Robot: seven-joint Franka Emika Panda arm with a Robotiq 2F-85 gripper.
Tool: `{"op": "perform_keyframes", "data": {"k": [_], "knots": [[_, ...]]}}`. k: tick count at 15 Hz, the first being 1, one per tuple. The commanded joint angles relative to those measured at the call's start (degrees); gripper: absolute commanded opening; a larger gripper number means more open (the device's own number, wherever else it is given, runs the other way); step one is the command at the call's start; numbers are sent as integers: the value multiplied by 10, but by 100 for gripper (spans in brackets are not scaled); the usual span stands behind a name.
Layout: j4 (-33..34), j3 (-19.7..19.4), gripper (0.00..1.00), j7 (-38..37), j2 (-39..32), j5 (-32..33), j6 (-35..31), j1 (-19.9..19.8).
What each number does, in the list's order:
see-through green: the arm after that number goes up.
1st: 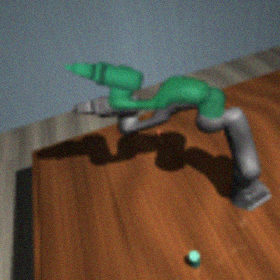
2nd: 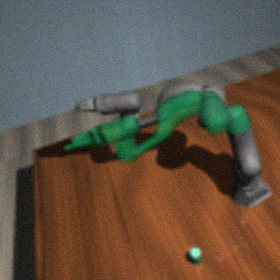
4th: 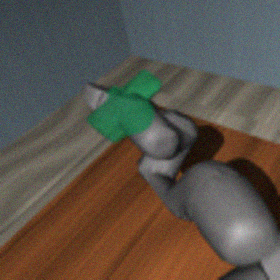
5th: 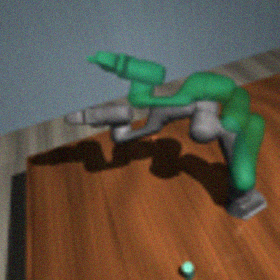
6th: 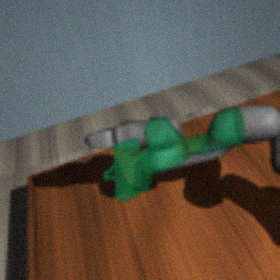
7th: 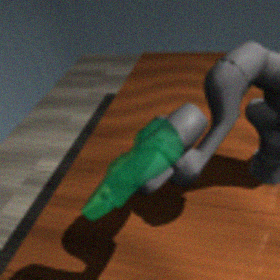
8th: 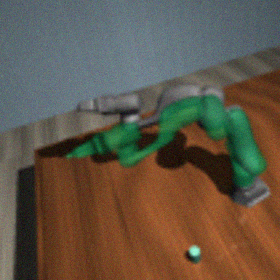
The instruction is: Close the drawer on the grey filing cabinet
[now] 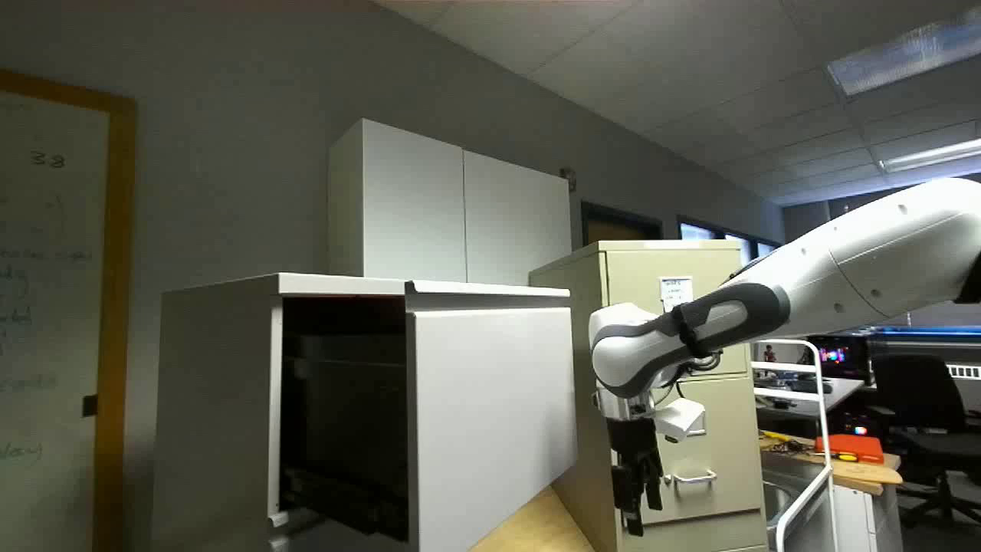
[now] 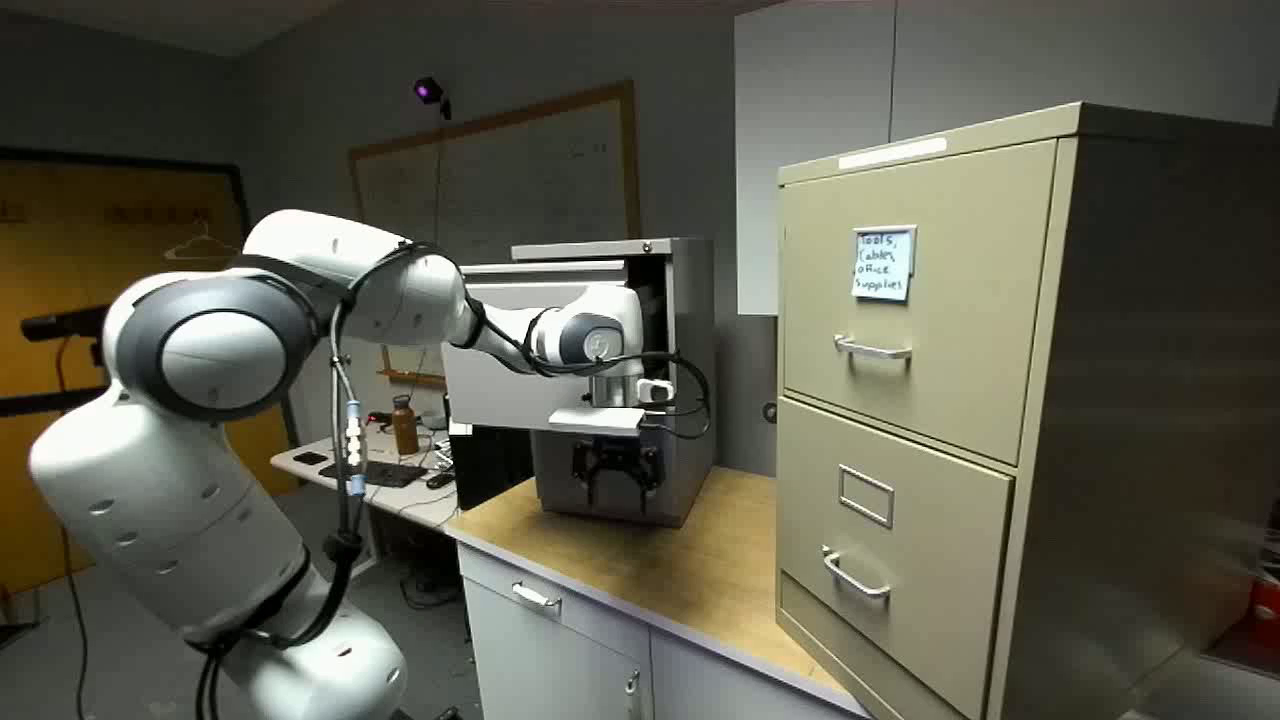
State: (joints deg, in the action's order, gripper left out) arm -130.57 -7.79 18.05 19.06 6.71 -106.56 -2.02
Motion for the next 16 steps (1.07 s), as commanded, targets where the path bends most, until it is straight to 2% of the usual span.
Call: {"op": "perform_keyframes", "data": {"k": [1,12,16], "knots": [[1,3,100,1,0,-1,0,-3],[4,4,100,-2,-4,-6,2,-2],[4,14,100,-1,15,-2,-4,4]]}}
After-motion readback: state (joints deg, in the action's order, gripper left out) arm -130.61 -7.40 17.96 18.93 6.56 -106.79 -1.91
